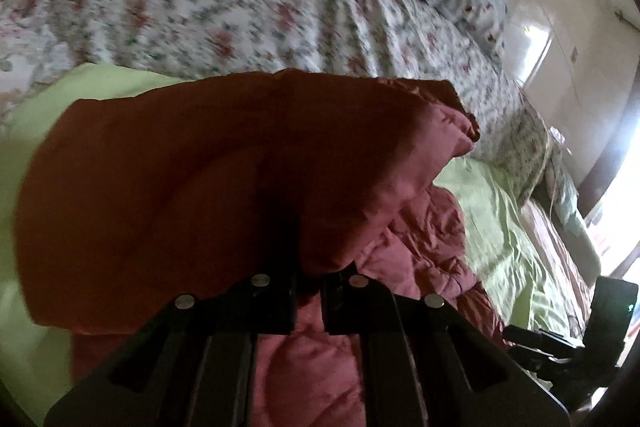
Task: Fold large clothes
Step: 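Fold the held sleeve across the coat body and open the left tool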
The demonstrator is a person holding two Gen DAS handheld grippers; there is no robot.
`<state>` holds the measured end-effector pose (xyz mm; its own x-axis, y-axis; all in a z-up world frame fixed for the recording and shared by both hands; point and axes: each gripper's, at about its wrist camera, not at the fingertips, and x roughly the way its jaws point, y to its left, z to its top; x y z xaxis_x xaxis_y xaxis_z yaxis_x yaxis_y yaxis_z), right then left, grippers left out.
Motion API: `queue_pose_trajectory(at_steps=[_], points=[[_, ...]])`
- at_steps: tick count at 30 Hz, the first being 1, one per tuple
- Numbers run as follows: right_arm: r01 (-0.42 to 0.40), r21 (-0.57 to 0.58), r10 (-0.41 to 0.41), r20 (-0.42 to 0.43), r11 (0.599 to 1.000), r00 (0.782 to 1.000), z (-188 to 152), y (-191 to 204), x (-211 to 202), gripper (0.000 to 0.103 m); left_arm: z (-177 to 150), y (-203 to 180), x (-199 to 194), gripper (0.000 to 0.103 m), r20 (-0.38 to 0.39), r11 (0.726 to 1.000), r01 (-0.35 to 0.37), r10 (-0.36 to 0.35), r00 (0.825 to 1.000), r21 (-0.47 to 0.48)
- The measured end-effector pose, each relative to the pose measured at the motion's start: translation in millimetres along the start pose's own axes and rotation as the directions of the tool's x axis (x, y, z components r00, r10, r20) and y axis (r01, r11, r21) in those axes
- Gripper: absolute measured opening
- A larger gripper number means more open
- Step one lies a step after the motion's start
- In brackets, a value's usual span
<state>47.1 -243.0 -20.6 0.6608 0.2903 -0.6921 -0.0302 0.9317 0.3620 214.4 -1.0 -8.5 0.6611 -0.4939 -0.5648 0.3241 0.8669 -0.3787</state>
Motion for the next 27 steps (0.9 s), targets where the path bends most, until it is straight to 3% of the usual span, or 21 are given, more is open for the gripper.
queue_pose_trajectory(at_steps=[11, 17, 20, 23, 25, 27], points=[[-0.06, 0.072, 0.057, 0.036, 0.996, 0.998, 33.3, -21.2, 3.5, 0.066, -28.1, -52.1, 76.7, 0.006, -0.119, 0.998, 0.032, -0.026, 0.993, 0.048], [-0.137, 0.157, 0.127, 0.073, 0.978, 0.989, 64.2, -39.9, 17.8, 0.066, -44.9, -76.2, 89.4, 0.006, -0.136, 0.989, 0.004, 0.016, 0.991, 0.149], [-0.197, 0.227, 0.179, 0.097, 0.954, 0.979, 81.3, -52.7, 35.9, 0.066, -46.8, -79.2, 89.6, 0.006, -0.135, 0.986, 0.0, 0.023, 0.991, 0.168], [-0.207, 0.272, 0.194, 0.072, 0.94, 0.978, 91.8, -60.8, 63.7, 0.066, -47.3, -77.7, 88.4, 0.006, -0.137, 0.986, 0.004, 0.019, 0.99, 0.165], [-0.202, 0.301, 0.196, 0.049, 0.932, 0.979, 93.7, -65.5, 81.5, 0.06, -46.5, -78.6, 90.5, 0.006, -0.143, 0.986, 0.004, 0.02, 0.99, 0.165], [-0.226, 0.327, 0.224, 0.045, 0.918, 0.974, 93.8, -69.7, 93.7, 0.03, -48.2, -79.2, 91.4, 0.007, -0.158, 0.986, 0.002, 0.026, 0.987, 0.169]])
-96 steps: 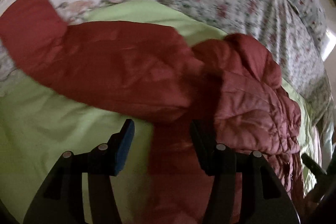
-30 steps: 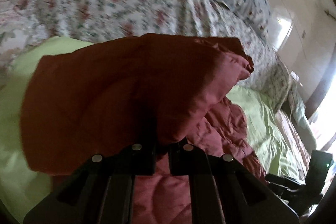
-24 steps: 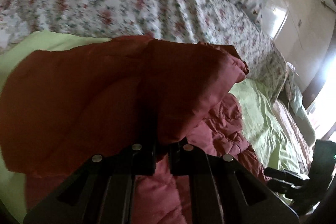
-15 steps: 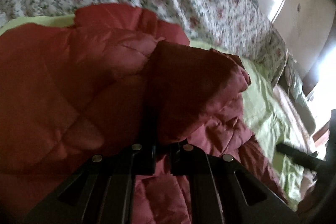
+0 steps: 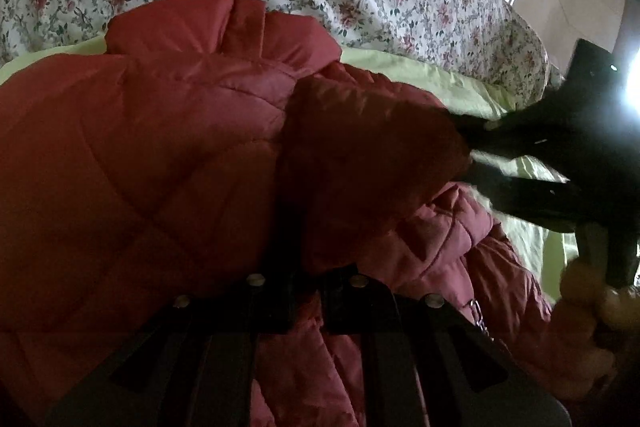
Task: Fold large clothes
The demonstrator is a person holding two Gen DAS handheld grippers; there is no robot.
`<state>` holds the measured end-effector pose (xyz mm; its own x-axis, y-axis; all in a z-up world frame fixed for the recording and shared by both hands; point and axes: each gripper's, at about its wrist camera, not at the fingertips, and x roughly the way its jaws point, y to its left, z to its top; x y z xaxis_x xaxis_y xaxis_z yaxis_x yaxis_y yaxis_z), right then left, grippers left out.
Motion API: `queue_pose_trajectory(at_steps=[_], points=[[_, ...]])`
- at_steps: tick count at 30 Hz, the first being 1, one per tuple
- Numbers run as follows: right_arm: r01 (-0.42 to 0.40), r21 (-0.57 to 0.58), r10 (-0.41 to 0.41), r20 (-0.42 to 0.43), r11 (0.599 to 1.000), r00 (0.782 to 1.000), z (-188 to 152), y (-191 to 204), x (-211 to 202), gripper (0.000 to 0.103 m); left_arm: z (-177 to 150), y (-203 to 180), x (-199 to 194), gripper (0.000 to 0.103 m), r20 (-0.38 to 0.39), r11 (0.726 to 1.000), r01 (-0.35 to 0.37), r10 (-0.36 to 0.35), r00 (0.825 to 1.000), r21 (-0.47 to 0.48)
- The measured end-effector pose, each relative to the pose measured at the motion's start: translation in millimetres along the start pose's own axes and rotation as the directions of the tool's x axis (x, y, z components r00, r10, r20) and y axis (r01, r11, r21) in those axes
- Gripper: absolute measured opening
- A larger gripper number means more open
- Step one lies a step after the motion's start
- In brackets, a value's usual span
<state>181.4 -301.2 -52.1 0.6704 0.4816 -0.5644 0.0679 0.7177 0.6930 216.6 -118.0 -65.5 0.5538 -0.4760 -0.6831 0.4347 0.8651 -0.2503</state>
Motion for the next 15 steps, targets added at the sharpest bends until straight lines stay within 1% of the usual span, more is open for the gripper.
queue_pose_trajectory(at_steps=[1, 2, 4, 6, 8, 10, 12, 15], points=[[-0.012, 0.007, 0.012, -0.004, 1.0, 1.0, 0.7, -1.7, 3.3, 0.019, -0.6, -0.3, -1.0, 0.01, -0.005, 1.0, 0.002, -0.002, 1.0, 0.001], [-0.006, 0.011, 0.006, -0.001, 1.0, 1.0, 1.9, -2.5, 4.4, 0.017, -1.4, -0.2, -3.5, 0.015, -0.013, 1.0, 0.019, -0.019, 1.0, -0.001], [0.008, -0.003, -0.008, 0.012, 1.0, 1.0, 3.6, -1.3, 2.5, 0.013, -2.9, 2.1, -11.9, 0.021, -0.023, 0.997, 0.071, -0.071, 0.997, -0.019], [0.027, -0.029, -0.026, 0.029, 0.999, 0.999, 4.7, 0.9, -2.6, 0.011, -4.7, 6.2, -24.8, 0.022, -0.017, 0.994, 0.105, -0.106, 0.994, -0.043], [0.04, -0.043, -0.037, 0.062, 0.998, 0.997, 7.5, 0.5, -12.4, 0.01, -5.7, 11.1, -39.6, 0.022, -0.001, 0.992, 0.115, -0.115, 0.993, -0.049], [0.054, -0.048, -0.05, 0.089, 0.997, 0.995, 12.2, -1.5, -19.4, 0.01, -4.3, 16.3, -52.6, 0.022, 0.022, 0.995, 0.091, -0.09, 0.996, -0.043], [0.085, -0.064, -0.078, 0.106, 0.994, 0.991, 14.5, -3.3, -26.0, 0.01, 1.6, 27.8, -67.1, 0.022, 0.056, 0.998, 0.049, -0.046, 0.997, -0.047], [0.121, -0.09, -0.112, 0.095, 0.989, 0.989, 13.8, -6.4, -23.7, 0.01, 13.9, 55.3, -78.6, 0.022, 0.083, 0.996, -0.022, 0.029, 0.996, -0.087]])
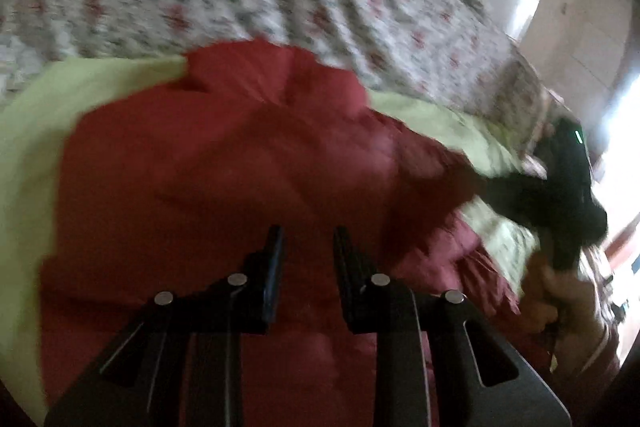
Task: Fold large clothes
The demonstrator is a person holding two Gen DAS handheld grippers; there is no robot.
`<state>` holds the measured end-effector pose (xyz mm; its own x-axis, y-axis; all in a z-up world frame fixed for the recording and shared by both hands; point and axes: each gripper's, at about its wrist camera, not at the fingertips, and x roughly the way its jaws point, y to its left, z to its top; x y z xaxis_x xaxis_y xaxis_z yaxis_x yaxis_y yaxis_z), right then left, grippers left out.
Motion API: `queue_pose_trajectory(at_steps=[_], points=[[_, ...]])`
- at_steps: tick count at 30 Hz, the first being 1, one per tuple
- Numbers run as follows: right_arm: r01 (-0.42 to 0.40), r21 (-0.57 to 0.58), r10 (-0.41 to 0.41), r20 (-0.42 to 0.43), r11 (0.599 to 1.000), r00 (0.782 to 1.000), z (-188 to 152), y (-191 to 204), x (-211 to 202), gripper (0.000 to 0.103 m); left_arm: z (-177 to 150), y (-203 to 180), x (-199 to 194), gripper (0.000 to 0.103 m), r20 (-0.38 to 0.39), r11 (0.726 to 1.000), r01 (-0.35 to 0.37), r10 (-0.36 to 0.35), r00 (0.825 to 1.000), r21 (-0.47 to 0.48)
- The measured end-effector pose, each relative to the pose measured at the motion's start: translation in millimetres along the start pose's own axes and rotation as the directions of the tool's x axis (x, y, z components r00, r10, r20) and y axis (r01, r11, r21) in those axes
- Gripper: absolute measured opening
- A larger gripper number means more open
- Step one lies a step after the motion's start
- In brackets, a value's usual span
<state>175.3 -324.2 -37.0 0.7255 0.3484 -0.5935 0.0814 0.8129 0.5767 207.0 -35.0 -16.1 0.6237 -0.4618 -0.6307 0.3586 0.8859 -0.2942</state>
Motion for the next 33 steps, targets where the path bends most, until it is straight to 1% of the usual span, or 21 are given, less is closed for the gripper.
queue_pose_trajectory(at_steps=[2, 4, 6, 7, 8, 9, 10, 12, 14, 15, 16, 18, 20, 21, 23, 26, 27, 28, 29, 31, 33], points=[[0.026, -0.018, -0.026, -0.007, 0.999, 1.0, -2.7, -1.1, 4.9, 0.01, 8.1, 21.6, 1.3, 0.022, -0.002, 0.998, -0.061, 0.061, 0.998, -0.029], [0.053, -0.036, -0.053, -0.008, 0.998, 0.999, -6.0, -4.6, 8.7, 0.01, 11.8, 42.1, 6.5, 0.022, -0.017, 0.993, -0.098, 0.097, 0.995, -0.064], [0.072, -0.041, -0.073, -0.009, 0.997, 0.997, -8.2, -8.1, 13.1, 0.011, 11.8, 64.8, 22.9, 0.022, -0.079, 0.987, -0.128, 0.12, 0.99, -0.097], [0.084, -0.039, -0.085, -0.011, 0.996, 0.996, -9.1, -9.9, 14.8, 0.014, 9.5, 72.2, 30.6, 0.022, -0.106, 0.985, -0.136, 0.124, 0.987, -0.109], [0.098, -0.042, -0.099, -0.015, 0.994, 0.995, -9.8, -10.1, 15.4, 0.02, 6.4, 80.5, 39.1, 0.022, -0.129, 0.984, -0.125, 0.109, 0.986, -0.124], [0.12, -0.057, -0.121, -0.014, 0.991, 0.993, -10.2, -7.4, 14.0, 0.022, 4.8, 83.2, 42.6, 0.022, -0.131, 0.984, -0.124, 0.106, 0.986, -0.131], [0.156, -0.08, -0.156, 0.006, 0.985, 0.988, -10.2, -1.5, 8.6, 0.022, 2.8, 85.4, 44.5, 0.022, -0.132, 0.983, -0.125, 0.107, 0.985, -0.131], [0.228, -0.129, -0.216, 0.101, 0.965, 0.971, -10.7, 15.2, -12.7, 0.024, 1.5, 83.7, 48.2, 0.022, -0.128, 0.984, -0.137, 0.121, 0.984, -0.118], [0.25, -0.169, -0.21, 0.22, 0.953, 0.953, -14.3, 36.2, -39.8, 0.029, 0.8, 82.4, 50.0, 0.022, -0.122, 0.982, -0.149, 0.135, 0.983, -0.113], [0.238, -0.194, -0.189, 0.244, 0.952, 0.951, -18.4, 46.5, -45.6, 0.031, 1.1, 81.4, 51.2, 0.022, -0.121, 0.982, -0.153, 0.139, 0.983, -0.115], [0.215, -0.227, -0.163, 0.229, 0.95, 0.96, -21.1, 54.4, -43.3, 0.033, 0.8, 81.1, 52.0, 0.022, -0.121, 0.981, -0.157, 0.143, 0.982, -0.117], [0.159, -0.298, -0.123, 0.135, 0.941, 0.983, -30.8, 67.2, -25.2, 0.032, 1.4, 78.0, 51.2, 0.022, -0.122, 0.979, -0.168, 0.154, 0.981, -0.114], [0.141, -0.366, -0.135, 0.04, 0.92, 0.99, -46.3, 74.5, 1.2, 0.031, 2.4, 78.8, 48.8, 0.022, -0.124, 0.98, -0.171, 0.158, 0.98, -0.105], [0.153, -0.387, -0.16, 0.013, 0.909, 0.987, -51.6, 74.9, 11.2, 0.031, 2.2, 79.2, 48.3, 0.022, -0.125, 0.981, -0.167, 0.154, 0.98, -0.103], [0.204, -0.396, -0.239, -0.04, 0.895, 0.97, -60.1, 63.3, 34.0, 0.029, 2.2, 79.2, 44.9, 0.022, -0.128, 0.983, -0.154, 0.14, 0.982, -0.1], [0.267, -0.351, -0.3, -0.041, 0.897, 0.953, -59.6, 37.6, 44.3, 0.027, 2.5, 76.7, 29.5, 0.022, -0.114, 0.987, -0.133, 0.122, 0.986, -0.094], [0.291, -0.334, -0.32, -0.033, 0.896, 0.947, -57.7, 28.9, 44.2, 0.027, 2.2, 75.7, 24.7, 0.022, -0.102, 0.986, -0.144, 0.135, 0.986, -0.087], [0.3, -0.312, -0.325, -0.033, 0.902, 0.945, -55.1, 20.4, 43.2, 0.027, 1.7, 76.1, 21.7, 0.022, -0.097, 0.983, -0.163, 0.155, 0.983, -0.079], [0.286, -0.284, -0.312, -0.048, 0.915, 0.949, -52.9, 12.7, 43.4, 0.027, 0.6, 78.3, 22.2, 0.022, -0.105, 0.981, -0.177, 0.168, 0.98, -0.077], [0.27, -0.258, -0.296, -0.068, 0.928, 0.953, -51.1, 7.1, 44.3, 0.027, -2.3, 85.5, 32.1, 0.022, -0.142, 0.981, -0.174, 0.162, 0.977, -0.082], [0.284, -0.274, -0.313, -0.068, 0.919, 0.947, -49.3, 11.4, 47.3, 0.027, -4.7, 85.4, 40.9, 0.022, -0.153, 0.981, -0.186, 0.175, 0.972, -0.06]])
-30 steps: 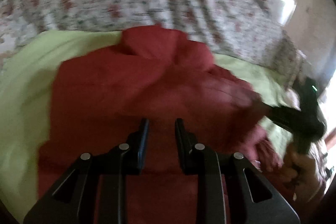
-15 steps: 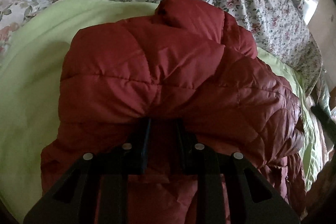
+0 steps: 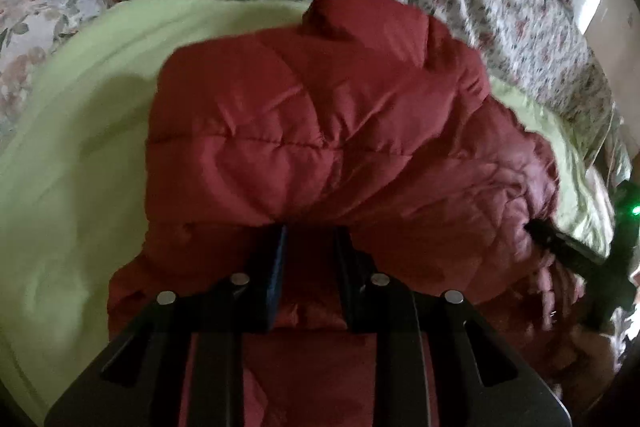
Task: Fold large clothes
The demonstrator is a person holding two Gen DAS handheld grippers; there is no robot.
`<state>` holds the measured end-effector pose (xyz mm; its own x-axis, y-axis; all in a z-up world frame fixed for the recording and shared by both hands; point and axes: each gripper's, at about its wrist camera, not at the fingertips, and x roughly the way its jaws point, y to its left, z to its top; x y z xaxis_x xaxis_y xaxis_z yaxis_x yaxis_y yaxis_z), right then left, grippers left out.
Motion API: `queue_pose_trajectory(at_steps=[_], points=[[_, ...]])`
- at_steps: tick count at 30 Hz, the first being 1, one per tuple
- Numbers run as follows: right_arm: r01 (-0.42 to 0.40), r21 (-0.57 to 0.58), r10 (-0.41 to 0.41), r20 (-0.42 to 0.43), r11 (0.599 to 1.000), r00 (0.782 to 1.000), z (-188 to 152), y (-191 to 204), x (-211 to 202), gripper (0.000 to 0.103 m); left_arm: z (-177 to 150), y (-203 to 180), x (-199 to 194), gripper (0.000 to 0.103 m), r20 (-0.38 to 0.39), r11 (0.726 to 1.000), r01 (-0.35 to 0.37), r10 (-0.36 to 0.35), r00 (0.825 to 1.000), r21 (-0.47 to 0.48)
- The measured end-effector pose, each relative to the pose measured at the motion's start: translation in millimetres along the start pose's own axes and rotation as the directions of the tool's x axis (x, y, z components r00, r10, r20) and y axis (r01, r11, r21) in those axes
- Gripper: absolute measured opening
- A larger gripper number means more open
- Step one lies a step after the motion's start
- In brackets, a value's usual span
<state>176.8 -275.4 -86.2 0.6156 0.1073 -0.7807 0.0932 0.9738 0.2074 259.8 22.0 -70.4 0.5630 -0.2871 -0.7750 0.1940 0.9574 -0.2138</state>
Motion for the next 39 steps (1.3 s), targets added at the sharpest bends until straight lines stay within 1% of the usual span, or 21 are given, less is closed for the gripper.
queue_pose_trajectory(at_steps=[2, 4, 6, 8, 9, 12, 15, 16, 17, 19, 24, 29, 34, 36, 37, 39], points=[[0.018, -0.018, -0.018, 0.001, 1.0, 1.0, -0.2, 3.5, 0.6, 0.027, -0.5, -4.1, 7.1, 0.022, 0.002, 0.999, -0.022, 0.022, 1.0, 0.023], [0.012, -0.014, -0.012, 0.003, 1.0, 1.0, -2.3, 1.1, 1.8, 0.027, 0.0, -4.8, 7.9, 0.022, 0.003, 0.999, -0.024, 0.024, 1.0, 0.021], [-0.002, 0.001, 0.002, 0.0, 1.0, 1.0, -1.9, 0.0, 1.5, 0.027, 0.7, -1.9, 2.5, 0.022, 0.004, 1.0, -0.007, 0.007, 1.0, -0.002], [-0.023, 0.02, 0.023, 0.006, 1.0, 1.0, -0.8, -0.2, -3.0, 0.029, -1.0, 2.3, -7.0, 0.022, 0.006, 1.0, 0.02, -0.02, 1.0, -0.023], [-0.042, 0.032, 0.042, 0.01, 0.999, 0.999, -0.3, -1.7, -7.6, 0.03, -2.0, 3.5, -11.4, 0.022, 0.007, 0.999, 0.025, -0.025, 1.0, -0.026], [-0.065, 0.053, 0.064, 0.021, 0.996, 0.998, -2.4, -1.5, -25.5, 0.031, -7.4, 7.3, -29.3, 0.023, 0.016, 0.999, 0.04, -0.039, 0.999, -0.035], [-0.081, 0.057, 0.079, 0.033, 0.995, 0.996, -7.2, 1.1, -48.0, 0.036, -17.3, 12.0, -48.6, 0.034, 0.028, 0.997, 0.057, -0.055, 0.998, -0.051], [-0.089, 0.058, 0.087, 0.037, 0.994, 0.996, -10.5, 2.0, -56.8, 0.04, -21.3, 13.1, -53.9, 0.039, 0.028, 0.997, 0.051, -0.049, 0.998, -0.054], [-0.099, 0.059, 0.097, 0.039, 0.993, 0.995, -14.5, 3.0, -65.3, 0.045, -27.7, 15.1, -60.9, 0.04, 0.027, 0.997, 0.045, -0.043, 0.999, -0.058], [-0.126, 0.06, 0.123, 0.045, 0.99, 0.991, -23.0, 3.8, -81.6, 0.053, -38.5, 19.2, -70.7, 0.04, 0.024, 0.997, 0.041, -0.039, 0.999, -0.065], [-0.155, 0.06, 0.152, 0.049, 0.986, 0.987, -52.4, 2.6, -121.7, 0.061, -76.4, 38.2, -96.6, 0.04, 0.006, 0.993, 0.042, -0.042, 0.999, -0.113], [-0.15, 0.071, 0.147, 0.056, 0.986, 0.988, -78.7, -2.2, -153.9, 0.073, -110.9, 53.9, -118.1, 0.04, -0.019, 0.985, 0.048, -0.052, 0.998, -0.165], [-0.109, 0.056, 0.106, 0.054, 0.992, 0.993, -106.3, -6.0, -177.0, 0.074, -138.3, 61.2, -133.0, 0.04, -0.028, 0.981, 0.047, -0.054, 0.998, -0.189], [-0.087, 0.065, 0.084, 0.054, 0.994, 0.995, -116.8, -11.5, -184.2, 0.075, -149.5, 63.8, -136.5, 0.043, -0.042, 0.981, 0.047, -0.056, 0.998, -0.19], [-0.08, 0.073, 0.076, 0.047, 0.994, 0.996, -121.6, -15.4, -186.6, 0.075, -155.3, 64.0, -138.5, 0.046, -0.045, 0.981, 0.046, -0.055, 0.997, -0.189], [-0.066, 0.096, 0.063, 0.03, 0.993, 0.998, -130.9, -24.4, -190.4, 0.075, -163.4, 63.6, -143.8, 0.048, -0.043, 0.982, 0.046, -0.055, 0.998, -0.182]])
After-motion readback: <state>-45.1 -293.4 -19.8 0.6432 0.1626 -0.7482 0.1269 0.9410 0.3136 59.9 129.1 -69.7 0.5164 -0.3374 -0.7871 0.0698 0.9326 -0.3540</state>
